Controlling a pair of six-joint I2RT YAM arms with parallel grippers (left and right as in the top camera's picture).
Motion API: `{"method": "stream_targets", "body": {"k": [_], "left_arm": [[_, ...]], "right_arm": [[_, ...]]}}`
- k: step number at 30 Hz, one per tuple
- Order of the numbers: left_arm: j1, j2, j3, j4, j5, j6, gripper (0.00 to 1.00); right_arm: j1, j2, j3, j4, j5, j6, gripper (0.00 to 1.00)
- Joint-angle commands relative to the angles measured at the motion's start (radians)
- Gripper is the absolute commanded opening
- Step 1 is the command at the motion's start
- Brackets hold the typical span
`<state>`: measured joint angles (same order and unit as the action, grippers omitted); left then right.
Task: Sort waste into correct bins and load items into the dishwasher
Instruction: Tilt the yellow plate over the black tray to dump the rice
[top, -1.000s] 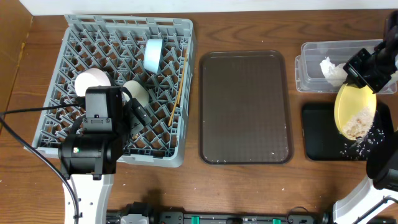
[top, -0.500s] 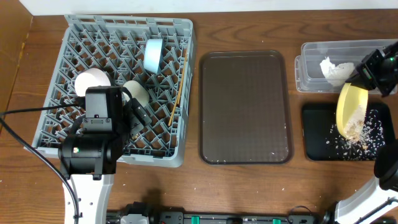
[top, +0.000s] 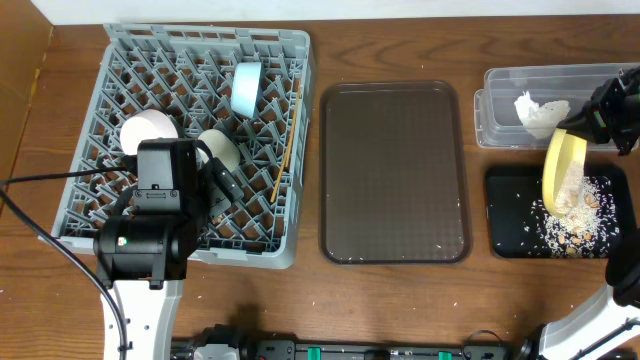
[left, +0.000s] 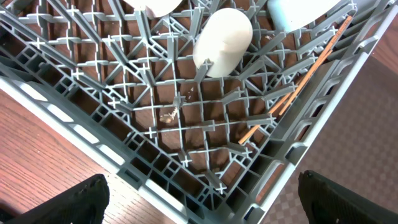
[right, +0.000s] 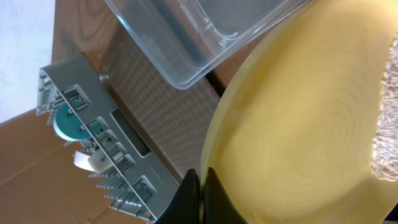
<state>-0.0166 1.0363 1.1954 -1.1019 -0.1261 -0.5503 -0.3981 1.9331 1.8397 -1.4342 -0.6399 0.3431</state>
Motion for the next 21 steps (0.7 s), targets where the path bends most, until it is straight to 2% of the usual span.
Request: {"method": "stream_targets", "body": {"k": [1, 11, 13, 16, 19, 21], "left_arm": [[0.003, 0.002, 0.021, -0.005, 0.002, -0.001, 0.98], [0.003, 0.002, 0.021, -0.005, 0.002, -0.001, 0.98], [0.003, 0.002, 0.021, -0.005, 0.002, -0.001, 0.98], [0.003, 0.002, 0.021, -0.005, 0.002, -0.001, 0.98], [0.003, 0.002, 0.021, -0.005, 0.002, -0.001, 0.98], [0.003, 0.002, 0.021, -0.005, 0.002, -0.001, 0.98]], "right_arm": [[-0.012, -0.009, 0.008, -0.035, -0.020, -0.019, 0.01], [-0.024, -0.007, 0.008, -0.080, 0.024, 0.030, 0.02], [-0.027, -0.006, 0.008, -0.042, 0.022, 0.029, 0.02], [-0.035, -0.007, 0.008, -0.082, -0.050, -0.031, 0.01], [-0.037, -0.006, 0.008, -0.036, 0.012, 0.010, 0.01], [-0.044, -0.006, 0.008, -0.064, -0.003, -0.019, 0.01]]}}
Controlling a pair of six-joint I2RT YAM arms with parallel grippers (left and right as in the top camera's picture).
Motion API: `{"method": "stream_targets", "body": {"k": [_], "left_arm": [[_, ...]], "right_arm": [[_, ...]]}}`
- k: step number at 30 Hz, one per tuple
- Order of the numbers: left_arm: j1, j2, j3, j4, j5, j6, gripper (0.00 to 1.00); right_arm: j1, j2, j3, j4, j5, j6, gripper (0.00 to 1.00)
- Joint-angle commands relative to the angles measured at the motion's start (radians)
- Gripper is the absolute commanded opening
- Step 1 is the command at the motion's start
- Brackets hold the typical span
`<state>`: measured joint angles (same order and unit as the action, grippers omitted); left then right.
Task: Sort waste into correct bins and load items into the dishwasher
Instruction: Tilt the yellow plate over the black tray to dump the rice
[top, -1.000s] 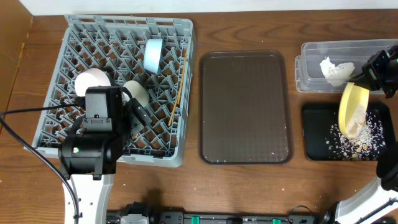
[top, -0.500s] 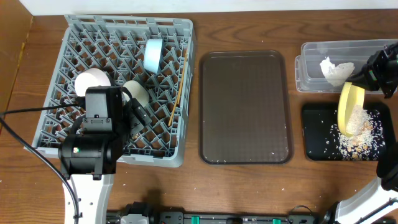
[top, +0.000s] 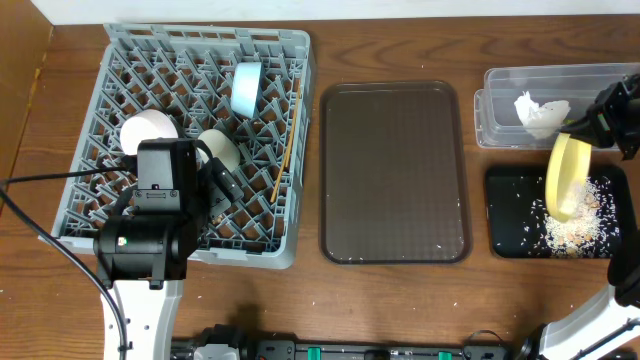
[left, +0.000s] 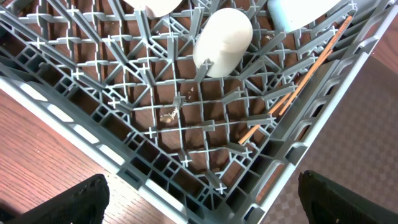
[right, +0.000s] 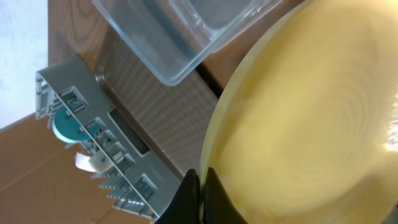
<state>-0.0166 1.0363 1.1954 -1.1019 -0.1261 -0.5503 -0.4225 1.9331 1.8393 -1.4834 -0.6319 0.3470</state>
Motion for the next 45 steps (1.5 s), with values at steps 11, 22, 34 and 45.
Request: {"method": "stream_targets", "body": {"k": [11, 22, 34, 45], "left_arm": [[0.003, 0.002, 0.021, -0.005, 0.002, -0.001, 0.98], [0.003, 0.002, 0.021, -0.005, 0.002, -0.001, 0.98], [0.003, 0.002, 0.021, -0.005, 0.002, -0.001, 0.98], [0.003, 0.002, 0.021, -0.005, 0.002, -0.001, 0.98]], "right_arm": [[-0.038, -0.006, 0.008, -0.023, -0.038, -0.079, 0.01], [-0.048, 0.000, 0.008, 0.007, -0.050, -0.164, 0.02], [-0.109, 0.000, 0.008, -0.109, -0.144, -0.272, 0.01], [-0.182, 0.000, -0.006, -0.164, -0.249, -0.390, 0.01]]}}
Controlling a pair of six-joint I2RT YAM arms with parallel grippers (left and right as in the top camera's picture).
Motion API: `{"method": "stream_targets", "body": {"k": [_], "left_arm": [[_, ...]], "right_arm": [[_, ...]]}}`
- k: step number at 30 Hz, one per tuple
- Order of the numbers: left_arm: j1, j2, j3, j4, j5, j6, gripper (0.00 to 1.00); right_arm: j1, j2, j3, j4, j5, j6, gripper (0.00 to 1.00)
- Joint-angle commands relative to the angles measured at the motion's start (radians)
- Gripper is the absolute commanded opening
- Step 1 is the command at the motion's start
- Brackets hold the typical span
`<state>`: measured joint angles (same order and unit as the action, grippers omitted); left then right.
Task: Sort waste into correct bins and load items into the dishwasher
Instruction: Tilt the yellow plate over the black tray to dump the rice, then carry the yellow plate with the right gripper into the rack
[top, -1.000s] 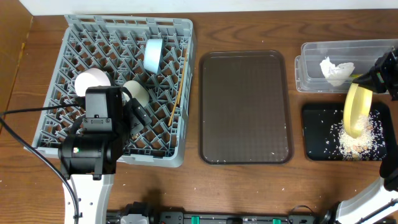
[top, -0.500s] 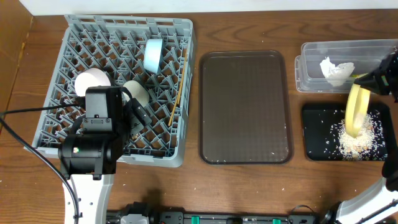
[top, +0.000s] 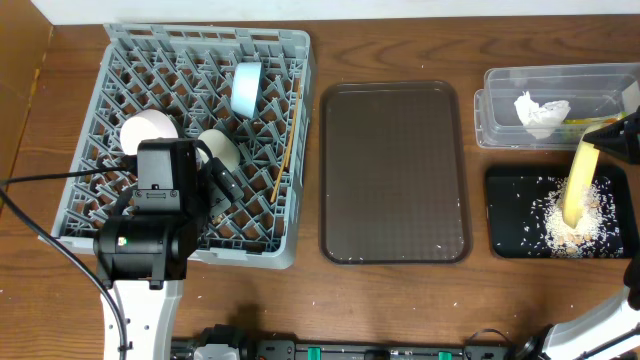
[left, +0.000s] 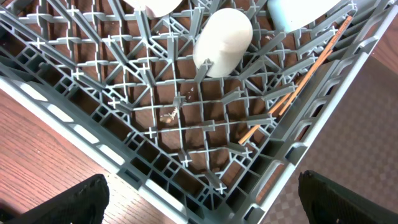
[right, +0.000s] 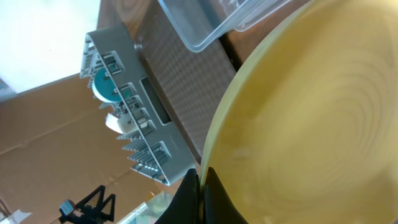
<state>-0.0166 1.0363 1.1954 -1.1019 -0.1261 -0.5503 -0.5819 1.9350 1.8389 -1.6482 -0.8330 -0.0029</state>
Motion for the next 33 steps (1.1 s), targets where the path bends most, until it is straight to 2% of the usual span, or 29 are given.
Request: {"method": "stream_targets", "body": {"k": [1, 4, 8, 12, 13, 16, 27, 31, 33], "left_arm": [[0.003, 0.002, 0.021, -0.005, 0.002, -0.001, 0.98], [0.003, 0.002, 0.021, -0.005, 0.002, -0.001, 0.98], [0.003, 0.002, 0.021, -0.005, 0.002, -0.001, 0.98], [0.003, 0.002, 0.021, -0.005, 0.002, -0.001, 0.98], [0.003, 0.002, 0.021, -0.005, 0.002, -0.001, 0.98], [0.003, 0.002, 0.021, -0.005, 0.002, -0.001, 0.98], [0.003, 0.002, 0.021, -0.005, 0.002, -0.001, 0.98], [0.003, 0.002, 0.021, -0.005, 0.002, -0.001, 0.98], [0.003, 0.002, 0.021, -0.005, 0.002, -0.001, 0.98]], "right_arm": [[-0.029, -0.001, -0.012, 0.006, -0.053, -0.040, 0.01], [-0.046, -0.001, -0.049, -0.021, -0.148, -0.134, 0.01], [-0.076, 0.000, -0.136, 0.032, -0.183, -0.123, 0.01], [-0.113, 0.000, -0.219, 0.021, -0.253, -0.163, 0.01], [-0.127, 0.000, -0.230, -0.038, -0.256, -0.182, 0.01], [-0.164, -0.003, -0.236, -0.014, -0.317, -0.207, 0.01], [-0.226, -0.017, -0.237, -0.054, -0.312, -0.245, 0.01], [-0.192, -0.125, -0.237, -0.054, -0.328, -0.260, 0.01], [-0.158, -0.234, -0.237, -0.049, -0.359, -0.268, 0.01]]}}
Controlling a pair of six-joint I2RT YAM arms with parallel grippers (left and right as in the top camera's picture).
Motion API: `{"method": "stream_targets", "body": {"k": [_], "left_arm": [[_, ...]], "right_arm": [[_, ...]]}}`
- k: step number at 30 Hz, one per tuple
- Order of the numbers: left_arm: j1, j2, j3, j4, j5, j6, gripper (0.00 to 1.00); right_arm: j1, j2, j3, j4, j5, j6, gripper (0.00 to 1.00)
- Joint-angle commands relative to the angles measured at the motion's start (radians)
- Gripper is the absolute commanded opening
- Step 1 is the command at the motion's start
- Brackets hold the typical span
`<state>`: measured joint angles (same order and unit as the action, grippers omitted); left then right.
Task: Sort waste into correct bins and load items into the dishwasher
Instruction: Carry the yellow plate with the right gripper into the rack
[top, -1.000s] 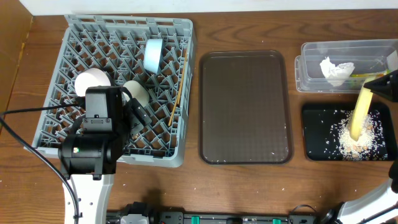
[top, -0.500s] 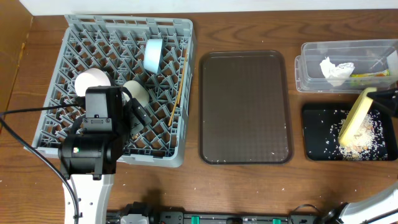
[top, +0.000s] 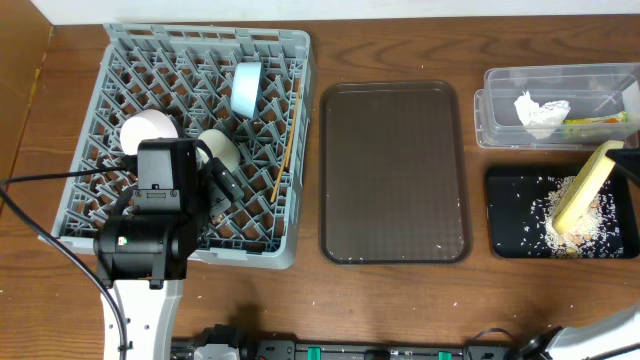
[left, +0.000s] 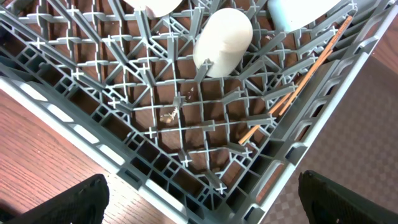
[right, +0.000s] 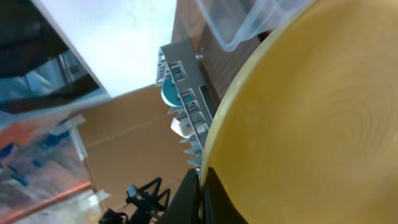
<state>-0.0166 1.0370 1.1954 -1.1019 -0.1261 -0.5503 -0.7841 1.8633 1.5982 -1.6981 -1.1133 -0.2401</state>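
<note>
My right gripper is shut on the rim of a yellow plate. In the overhead view the plate stands steeply tilted, almost on edge, over the black bin, where scattered rice lies. The right arm is nearly off the right edge there. The grey dish rack holds white cups, a blue cup and chopsticks. My left gripper stands open above the rack's near right corner with nothing between its fingers.
A clear bin at the back right holds a crumpled white tissue and a yellowish wrapper. A brown tray with a few crumbs lies between rack and bins. The left arm's body covers the rack's front.
The plate now leans with its top further right, and my right gripper sits closer to the overhead view's right edge. The right wrist view has turned, showing more of the room. Left arm unchanged.
The right gripper first held the plate tilted over the black bin with rice still on its face. Then the plate stood steeper with rice in the bin below. Later it was nearly edge-on, and now it leans rightward. The left gripper stayed open over the rack throughout.
</note>
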Motion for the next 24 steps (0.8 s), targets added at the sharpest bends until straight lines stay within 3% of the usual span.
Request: {"method": "stream_targets", "body": {"k": [1, 7, 11, 12, 13, 14, 19, 24], "left_arm": [[0.003, 0.001, 0.021, -0.005, 0.002, -0.001, 0.98], [0.003, 0.001, 0.021, -0.005, 0.002, -0.001, 0.98], [0.003, 0.001, 0.021, -0.005, 0.002, -0.001, 0.98], [0.003, 0.001, 0.021, -0.005, 0.002, -0.001, 0.98], [0.003, 0.001, 0.021, -0.005, 0.002, -0.001, 0.98], [0.003, 0.001, 0.021, -0.005, 0.002, -0.001, 0.98], [0.003, 0.001, 0.021, -0.005, 0.002, -0.001, 0.98], [0.003, 0.001, 0.021, -0.005, 0.002, -0.001, 0.98]], "right_arm": [[0.062, -0.203, 0.004, 0.013, -0.088, -0.030, 0.01], [0.233, -0.421, 0.004, 0.203, -0.141, 0.074, 0.01], [0.430, -0.469, 0.004, 0.502, -0.248, 0.258, 0.01], [0.529, -0.462, 0.004, 0.684, -0.205, 0.452, 0.01], [0.553, -0.459, 0.004, 0.721, -0.187, 0.497, 0.01], [0.656, -0.441, 0.004, 0.893, -0.066, 0.710, 0.01], [0.885, -0.381, 0.004, 1.289, 0.172, 1.020, 0.01], [1.121, -0.251, 0.004, 1.592, 0.421, 1.219, 0.01]]}}
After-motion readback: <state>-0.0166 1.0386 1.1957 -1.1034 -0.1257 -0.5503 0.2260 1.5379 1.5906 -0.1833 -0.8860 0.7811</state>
